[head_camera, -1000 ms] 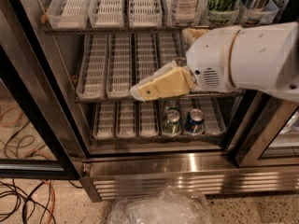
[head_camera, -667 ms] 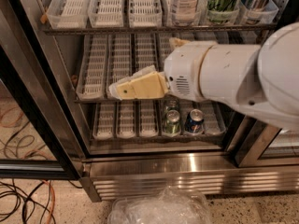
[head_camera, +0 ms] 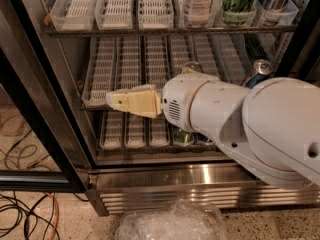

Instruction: Pick blue plastic bottle from top shelf of fridge

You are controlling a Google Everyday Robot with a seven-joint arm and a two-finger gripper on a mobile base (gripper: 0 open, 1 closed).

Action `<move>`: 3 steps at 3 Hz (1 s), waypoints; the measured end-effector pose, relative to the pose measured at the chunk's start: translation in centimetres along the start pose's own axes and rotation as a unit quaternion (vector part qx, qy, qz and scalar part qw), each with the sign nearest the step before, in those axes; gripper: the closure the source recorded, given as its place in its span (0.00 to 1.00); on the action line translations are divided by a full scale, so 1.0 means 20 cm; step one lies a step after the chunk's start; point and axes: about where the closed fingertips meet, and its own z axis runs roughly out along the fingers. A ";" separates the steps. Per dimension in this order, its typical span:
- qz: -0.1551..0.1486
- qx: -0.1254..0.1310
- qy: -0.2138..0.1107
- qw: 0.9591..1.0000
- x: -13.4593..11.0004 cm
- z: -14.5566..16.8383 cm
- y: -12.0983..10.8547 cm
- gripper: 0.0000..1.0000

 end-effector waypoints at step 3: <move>0.039 0.060 -0.060 0.996 -0.03 0.01 -0.23 0.00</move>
Offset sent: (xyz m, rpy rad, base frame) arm -0.0043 -0.0166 -0.0328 0.1661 -0.1406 -0.1155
